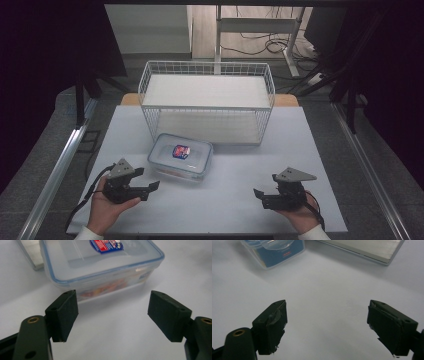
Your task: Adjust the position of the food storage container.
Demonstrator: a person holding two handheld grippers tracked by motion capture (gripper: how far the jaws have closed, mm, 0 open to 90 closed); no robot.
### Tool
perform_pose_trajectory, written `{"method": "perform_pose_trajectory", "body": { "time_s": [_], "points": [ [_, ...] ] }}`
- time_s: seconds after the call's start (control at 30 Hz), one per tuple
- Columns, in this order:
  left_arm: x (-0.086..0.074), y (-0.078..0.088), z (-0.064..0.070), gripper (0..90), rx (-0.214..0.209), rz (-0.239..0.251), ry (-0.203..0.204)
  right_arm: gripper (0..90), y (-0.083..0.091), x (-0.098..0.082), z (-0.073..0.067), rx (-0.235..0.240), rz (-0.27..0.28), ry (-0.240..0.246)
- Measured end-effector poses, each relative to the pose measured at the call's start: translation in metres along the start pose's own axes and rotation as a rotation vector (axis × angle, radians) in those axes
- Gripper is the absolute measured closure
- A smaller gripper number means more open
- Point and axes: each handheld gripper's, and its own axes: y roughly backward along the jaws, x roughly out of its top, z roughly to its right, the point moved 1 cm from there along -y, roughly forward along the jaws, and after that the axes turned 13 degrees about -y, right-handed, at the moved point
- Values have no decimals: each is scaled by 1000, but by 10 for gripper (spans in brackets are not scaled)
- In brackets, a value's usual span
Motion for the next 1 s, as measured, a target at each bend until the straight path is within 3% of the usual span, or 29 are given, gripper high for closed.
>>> {"method": "perform_pose_trajectory", "body": {
  "time_s": [0.23,0.4,0.53,0.57,0.7,0.73,0.77,0.8,0.83,0.93,1.0],
  "points": [
    [13,12,-28,293,45,28,60,164,-1,0,-3,-15,4,2],
    [21,8,-46,331,33,-2,84,164,-7,-1,-2,-16,-15,-4],
    [27,-1,-64,358,73,-35,91,165,-7,-1,-2,-18,-14,-3],
    [29,-8,-75,405,74,-53,98,165,-8,-1,-2,-20,-14,-5],
    [30,-22,-89,585,67,-81,125,166,-8,0,-3,-26,-16,-4],
    [30,-26,-94,585,56,-93,130,166,-8,0,-3,-26,-16,-4],
    [30,-31,-97,646,53,-111,136,166,-8,-1,-4,-28,-17,1],
    [29,-40,-103,782,66,-146,143,166,-9,-1,-4,-32,-23,9],
    [28,-45,-105,831,62,-162,144,166,-10,-2,-3,-34,-26,11],
    [26,-55,-109,870,61,-202,142,168,-11,-3,-2,-43,-33,10],
    [24,-63,-113,895,36,-222,153,171,-12,-3,0,-52,-38,4]
  ]
}}
